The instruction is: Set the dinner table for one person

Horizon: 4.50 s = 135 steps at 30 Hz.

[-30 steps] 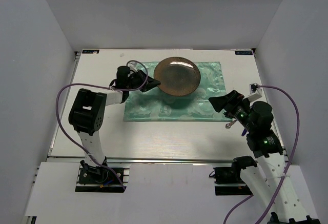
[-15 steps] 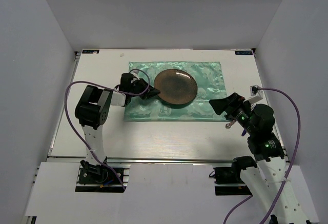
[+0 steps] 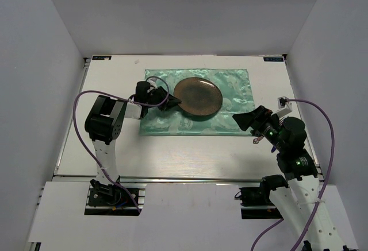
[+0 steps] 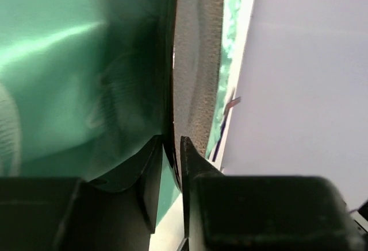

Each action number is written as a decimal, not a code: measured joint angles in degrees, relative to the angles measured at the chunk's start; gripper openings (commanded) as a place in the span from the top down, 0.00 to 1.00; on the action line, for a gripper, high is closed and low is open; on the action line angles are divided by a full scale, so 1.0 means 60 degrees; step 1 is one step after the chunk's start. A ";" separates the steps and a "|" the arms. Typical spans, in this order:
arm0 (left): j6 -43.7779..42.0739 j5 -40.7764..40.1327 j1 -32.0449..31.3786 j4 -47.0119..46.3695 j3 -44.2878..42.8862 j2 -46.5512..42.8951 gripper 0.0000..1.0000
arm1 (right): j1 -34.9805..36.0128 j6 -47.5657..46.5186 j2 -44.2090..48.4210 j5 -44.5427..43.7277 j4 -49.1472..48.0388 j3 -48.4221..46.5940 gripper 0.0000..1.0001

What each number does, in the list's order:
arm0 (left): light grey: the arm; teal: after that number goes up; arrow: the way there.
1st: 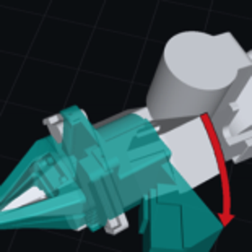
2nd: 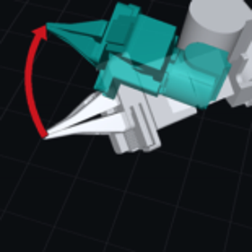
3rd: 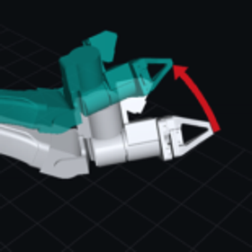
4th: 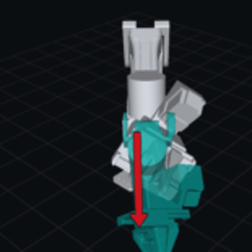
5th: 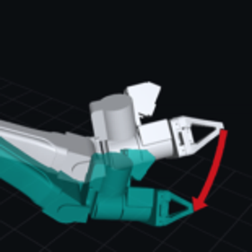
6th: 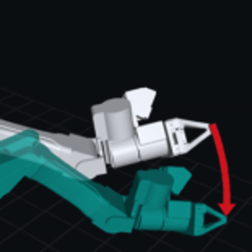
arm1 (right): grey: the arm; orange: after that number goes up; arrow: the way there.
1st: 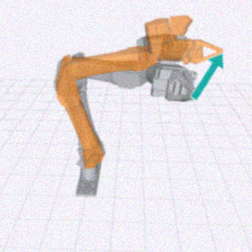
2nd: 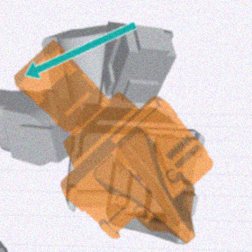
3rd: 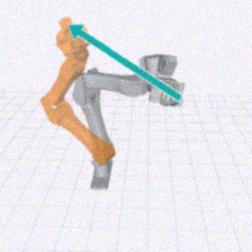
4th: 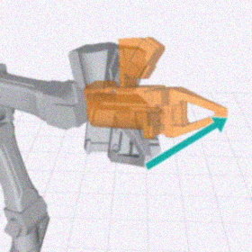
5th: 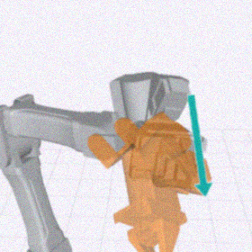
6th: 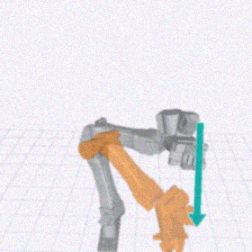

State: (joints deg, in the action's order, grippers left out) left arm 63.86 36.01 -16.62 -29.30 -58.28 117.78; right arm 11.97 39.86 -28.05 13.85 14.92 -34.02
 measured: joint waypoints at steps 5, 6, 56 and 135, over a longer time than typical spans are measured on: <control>0.0040 0.0142 -0.0026 -0.0339 -0.0135 -0.0004 0.56 | 0.0000 0.0000 0.0011 0.0051 0.0011 0.0033 0.11; 0.0007 0.0127 -0.0029 -0.0335 -0.0135 -0.0007 0.51 | 0.0000 0.0000 0.0018 0.0073 0.0011 0.0033 0.11; -0.0306 -0.9592 0.5843 1.2305 -0.0117 -0.5938 0.06 | 0.1220 -0.0994 -0.4765 0.2594 -0.2845 -0.0382 0.11; -0.2259 -1.0885 -0.2871 1.3402 -0.4197 -0.6710 0.02 | 0.2896 -0.1694 -1.4597 -0.5727 0.2663 -1.2080 1.00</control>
State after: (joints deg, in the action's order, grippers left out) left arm 50.30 -29.30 -33.85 51.11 -83.46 77.52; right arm 29.34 29.69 -115.63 -20.51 30.89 -106.50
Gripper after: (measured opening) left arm 0.982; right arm 0.147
